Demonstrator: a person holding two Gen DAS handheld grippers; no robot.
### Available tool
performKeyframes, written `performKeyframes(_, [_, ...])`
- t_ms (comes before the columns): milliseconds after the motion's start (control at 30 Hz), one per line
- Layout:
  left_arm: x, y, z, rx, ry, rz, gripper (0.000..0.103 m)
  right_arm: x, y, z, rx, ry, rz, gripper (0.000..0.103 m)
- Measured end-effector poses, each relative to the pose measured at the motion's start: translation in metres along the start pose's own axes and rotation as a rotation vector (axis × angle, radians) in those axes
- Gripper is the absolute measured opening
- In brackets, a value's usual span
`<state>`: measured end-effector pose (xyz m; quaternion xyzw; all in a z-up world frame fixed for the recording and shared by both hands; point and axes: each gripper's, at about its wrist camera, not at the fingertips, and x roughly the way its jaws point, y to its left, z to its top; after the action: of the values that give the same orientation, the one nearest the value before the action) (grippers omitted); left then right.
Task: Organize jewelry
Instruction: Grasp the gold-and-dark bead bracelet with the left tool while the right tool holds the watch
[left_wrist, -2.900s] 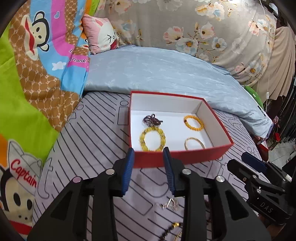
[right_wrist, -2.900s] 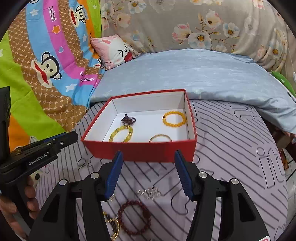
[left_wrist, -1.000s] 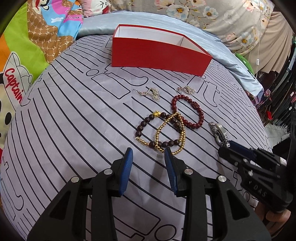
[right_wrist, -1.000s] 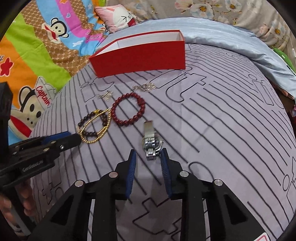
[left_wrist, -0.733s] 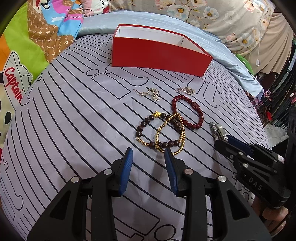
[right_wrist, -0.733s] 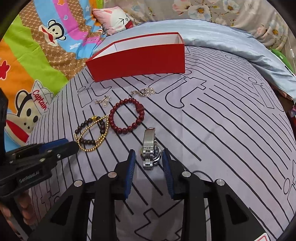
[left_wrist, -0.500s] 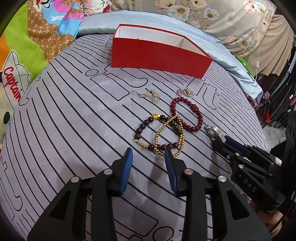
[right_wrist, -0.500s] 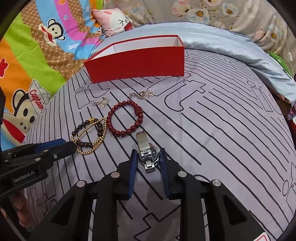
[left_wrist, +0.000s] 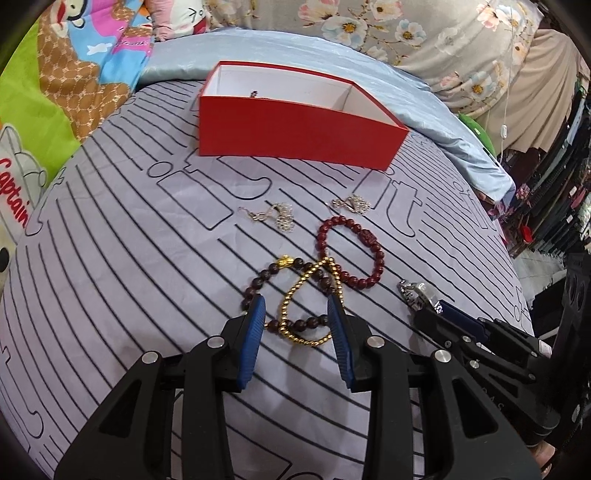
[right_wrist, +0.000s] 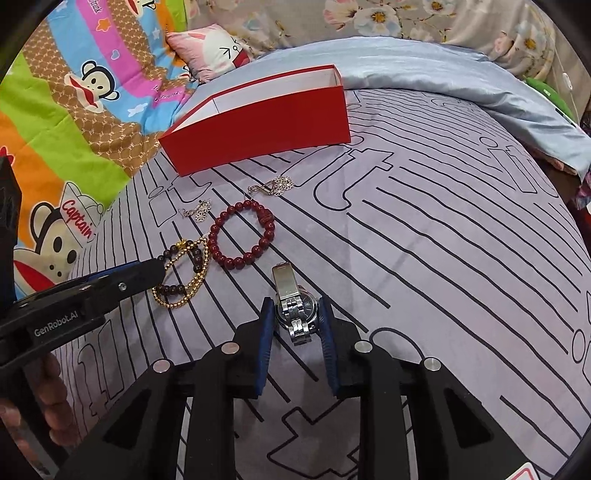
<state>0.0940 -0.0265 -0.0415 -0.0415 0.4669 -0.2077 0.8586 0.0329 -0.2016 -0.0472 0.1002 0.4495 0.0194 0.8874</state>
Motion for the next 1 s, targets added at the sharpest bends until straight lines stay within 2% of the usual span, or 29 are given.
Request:
performKeyframes(133, [0.008,-0.006,0.003,0.025,-0.001,-0.004,0.032,-0.001,-0.003,0.000,0.016,0.003,0.010,0.023])
performKeyframes(200, [0.012,-0.006,0.002,0.025,0.007,-0.005,0.023,-0.001,-0.003,0.000,0.018,0.003,0.012,0.023])
performKeyframes(300, [0.016,-0.005,0.003,0.020,0.011,-0.007,0.018,0.000,-0.003,-0.001,0.018,0.002,0.013,0.023])
performKeyframes(667, [0.022,-0.006,0.003,0.046,0.003,0.020,0.018,0.000,-0.004,0.000,0.021,0.002,0.013,0.023])
performKeyframes(733, [0.023,-0.007,0.003,0.050,0.000,0.023,0.013,-0.001,-0.003,0.000,0.021,0.002,0.013,0.023])
performKeyframes(767, [0.024,-0.007,0.003,0.052,0.003,0.023,0.004,-0.001,-0.003,0.000,0.020,0.002,0.013,0.023])
performKeyframes(1000, [0.016,-0.010,0.003,0.044,0.005,-0.017,0.003,-0.006,0.000,0.003,0.020,-0.012,0.016,0.023])
